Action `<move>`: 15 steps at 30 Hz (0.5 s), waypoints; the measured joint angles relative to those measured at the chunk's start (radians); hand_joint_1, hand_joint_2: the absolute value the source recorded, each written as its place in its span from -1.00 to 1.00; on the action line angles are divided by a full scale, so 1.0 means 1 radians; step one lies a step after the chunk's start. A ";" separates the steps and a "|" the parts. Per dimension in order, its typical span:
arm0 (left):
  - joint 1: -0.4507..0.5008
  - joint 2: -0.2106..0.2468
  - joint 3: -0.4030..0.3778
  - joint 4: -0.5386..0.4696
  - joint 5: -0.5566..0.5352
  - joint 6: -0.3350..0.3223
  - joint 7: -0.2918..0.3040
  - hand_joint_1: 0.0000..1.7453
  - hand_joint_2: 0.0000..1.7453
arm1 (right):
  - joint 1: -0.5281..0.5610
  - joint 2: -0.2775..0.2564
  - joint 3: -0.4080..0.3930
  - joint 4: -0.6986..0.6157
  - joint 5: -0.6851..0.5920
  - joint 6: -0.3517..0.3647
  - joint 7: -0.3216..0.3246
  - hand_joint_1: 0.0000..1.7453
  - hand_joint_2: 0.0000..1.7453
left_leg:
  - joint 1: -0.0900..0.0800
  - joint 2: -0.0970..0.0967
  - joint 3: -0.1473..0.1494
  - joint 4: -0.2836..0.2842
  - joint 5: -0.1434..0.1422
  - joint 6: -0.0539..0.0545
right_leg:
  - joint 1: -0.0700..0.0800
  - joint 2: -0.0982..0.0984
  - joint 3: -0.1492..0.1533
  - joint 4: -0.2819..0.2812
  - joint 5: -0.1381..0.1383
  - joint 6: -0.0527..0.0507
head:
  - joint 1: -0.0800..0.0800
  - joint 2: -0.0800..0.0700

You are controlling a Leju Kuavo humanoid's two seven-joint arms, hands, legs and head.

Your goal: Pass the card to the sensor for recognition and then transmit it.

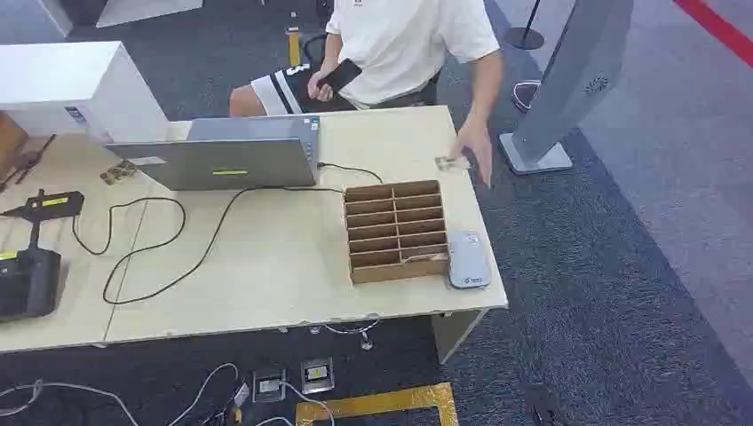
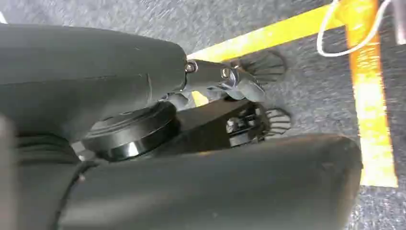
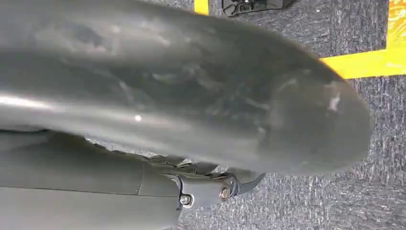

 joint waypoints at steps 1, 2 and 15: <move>0.002 0.003 0.000 -0.001 0.004 0.000 0.000 -1.00 -1.00 | 0.000 0.002 0.000 0.000 0.002 0.000 -0.001 -1.00 -1.00 | 0.000 0.000 0.000 0.000 0.000 0.000 | 0.000 0.000 0.000 0.000 0.000 0.000 | 0.000 0.000; 0.003 0.004 -0.001 -0.002 0.000 0.000 -0.001 -1.00 -1.00 | 0.000 0.003 0.000 0.000 0.002 0.001 -0.002 -1.00 -1.00 | 0.000 0.000 0.000 0.000 0.000 0.000 | 0.000 0.000 0.000 0.000 0.000 0.000 | 0.000 0.000; 0.007 0.016 -0.001 -0.008 0.030 0.000 -0.014 -1.00 -1.00 | -0.003 0.004 0.001 0.000 0.012 -0.002 -0.009 -1.00 -1.00 | 0.000 0.000 0.000 0.000 0.000 0.000 | 0.000 0.000 0.000 0.000 0.000 0.000 | 0.000 0.000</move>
